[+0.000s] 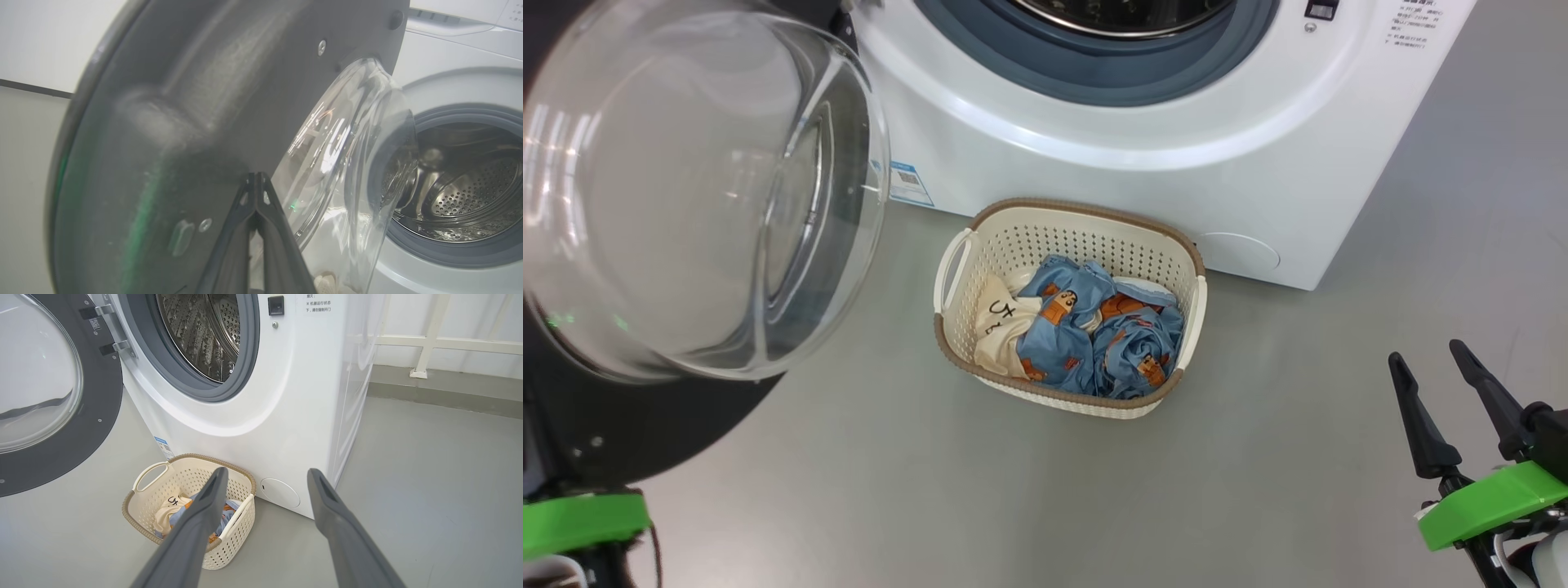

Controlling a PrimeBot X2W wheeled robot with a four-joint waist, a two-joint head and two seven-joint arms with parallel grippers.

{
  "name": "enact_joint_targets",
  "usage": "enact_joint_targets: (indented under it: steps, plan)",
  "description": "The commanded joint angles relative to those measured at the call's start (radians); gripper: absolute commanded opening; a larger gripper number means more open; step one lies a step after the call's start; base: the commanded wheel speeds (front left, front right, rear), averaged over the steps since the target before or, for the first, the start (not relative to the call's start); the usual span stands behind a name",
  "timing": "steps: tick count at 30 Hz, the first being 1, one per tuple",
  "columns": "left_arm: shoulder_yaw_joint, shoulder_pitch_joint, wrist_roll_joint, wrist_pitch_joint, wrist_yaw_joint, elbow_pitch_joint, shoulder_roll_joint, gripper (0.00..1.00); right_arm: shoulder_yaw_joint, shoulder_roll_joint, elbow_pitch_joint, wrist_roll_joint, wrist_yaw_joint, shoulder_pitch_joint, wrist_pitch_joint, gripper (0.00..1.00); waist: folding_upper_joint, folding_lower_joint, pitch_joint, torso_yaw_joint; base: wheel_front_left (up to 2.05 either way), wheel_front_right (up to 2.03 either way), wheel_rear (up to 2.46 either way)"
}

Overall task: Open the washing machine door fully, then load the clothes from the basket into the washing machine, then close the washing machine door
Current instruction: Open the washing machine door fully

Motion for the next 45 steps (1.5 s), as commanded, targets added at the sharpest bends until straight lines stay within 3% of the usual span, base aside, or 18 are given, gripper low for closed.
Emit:
enact_joint_targets:
  steps: [1,12,28,37,45]
  plan:
    - [0.079,-0.047,0.022,-0.006,-0.006,0.006,0.041,0.0,0.024,-0.02,-0.026,-0.007,0.002,-0.017,-0.012,1.0,0.0,0.0,0.009,-0.001,0.0,0.0,0.0]
    - [0.222,-0.242,0.085,-0.006,-0.043,0.232,0.139,0.0,0.026,-0.04,-0.033,-0.008,0.002,-0.039,-0.012,1.0,0.0,0.0,0.062,0.0,0.0,0.0,0.0]
    - [0.364,-0.489,0.173,-0.006,-0.057,0.531,0.312,0.0,0.034,-0.072,-0.038,-0.007,0.002,-0.089,-0.012,1.0,0.0,0.0,0.168,-0.028,0.0,0.0,0.0]
    - [0.426,-0.565,0.235,-0.006,-0.059,0.619,0.369,0.0,0.033,-0.09,-0.047,-0.007,0.002,-0.111,-0.012,1.0,0.0,0.0,0.216,-0.04,0.0,0.0,0.0]
    - [0.472,-0.604,0.264,-0.006,-0.059,0.663,0.375,0.0,0.034,-0.09,-0.043,-0.011,0.002,-0.123,-0.012,1.0,0.0,0.0,0.222,-0.039,0.0,0.0,0.0]
